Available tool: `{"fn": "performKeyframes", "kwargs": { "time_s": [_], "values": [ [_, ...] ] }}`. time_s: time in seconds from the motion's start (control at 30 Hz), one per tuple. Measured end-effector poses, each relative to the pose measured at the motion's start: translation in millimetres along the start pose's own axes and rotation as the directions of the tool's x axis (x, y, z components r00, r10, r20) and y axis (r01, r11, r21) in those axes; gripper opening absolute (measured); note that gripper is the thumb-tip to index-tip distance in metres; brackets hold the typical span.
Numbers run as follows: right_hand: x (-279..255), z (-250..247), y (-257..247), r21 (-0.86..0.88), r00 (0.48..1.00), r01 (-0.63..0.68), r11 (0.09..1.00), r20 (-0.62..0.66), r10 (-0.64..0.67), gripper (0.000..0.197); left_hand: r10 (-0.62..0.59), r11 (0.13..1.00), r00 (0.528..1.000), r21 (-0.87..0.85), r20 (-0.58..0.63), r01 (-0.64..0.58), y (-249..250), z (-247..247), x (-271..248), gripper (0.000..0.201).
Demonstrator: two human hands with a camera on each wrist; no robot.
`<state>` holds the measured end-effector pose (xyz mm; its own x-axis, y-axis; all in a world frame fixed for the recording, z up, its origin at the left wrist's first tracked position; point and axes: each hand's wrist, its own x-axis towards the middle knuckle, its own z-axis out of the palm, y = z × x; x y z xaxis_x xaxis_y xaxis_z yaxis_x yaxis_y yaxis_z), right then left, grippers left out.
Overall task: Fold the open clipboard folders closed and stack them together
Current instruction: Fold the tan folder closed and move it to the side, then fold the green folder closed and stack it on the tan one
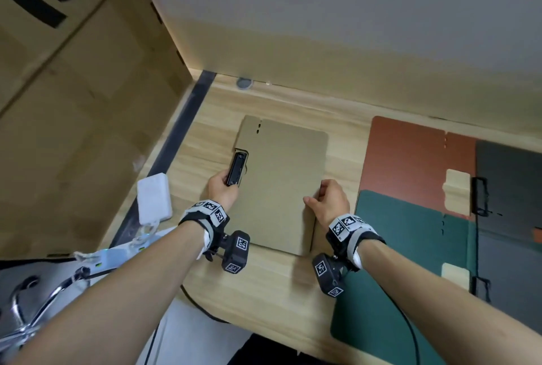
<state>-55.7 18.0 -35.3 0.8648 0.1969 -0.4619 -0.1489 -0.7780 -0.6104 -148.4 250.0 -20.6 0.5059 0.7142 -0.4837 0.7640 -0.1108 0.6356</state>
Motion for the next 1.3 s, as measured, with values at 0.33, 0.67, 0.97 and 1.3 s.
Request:
{"fn": "performKeyframes", "kwargs": {
  "time_s": [0.33,0.67,0.97,1.3],
  "values": [
    [-1.4,-5.4,-13.0,-0.177,0.999,0.023,0.984,0.045,-0.015,0.066,0.036,0.992,0.997,0.125,-0.068,-0.027,-3.3,14.4,5.8,0.043],
    [0.4,-25.6,0.6,-0.144,0.990,0.037,0.989,0.142,-0.016,0.065,0.031,0.961,0.995,0.278,-0.094,-0.004,12.6,17.7,-7.9,0.049],
    [-46.8,-113.2,87.2,0.075,0.999,0.044,0.996,0.023,-0.046,0.033,0.304,0.937,0.946,0.216,-0.111,-0.275,76.3,82.6,-57.5,0.053],
    [-87.2,-227.0,237.1,0.062,0.987,-0.079,0.995,-0.134,0.086,0.024,0.436,0.856,0.814,0.101,0.384,-0.506,120.6,236.7,-175.7,0.044]
  ]
}}
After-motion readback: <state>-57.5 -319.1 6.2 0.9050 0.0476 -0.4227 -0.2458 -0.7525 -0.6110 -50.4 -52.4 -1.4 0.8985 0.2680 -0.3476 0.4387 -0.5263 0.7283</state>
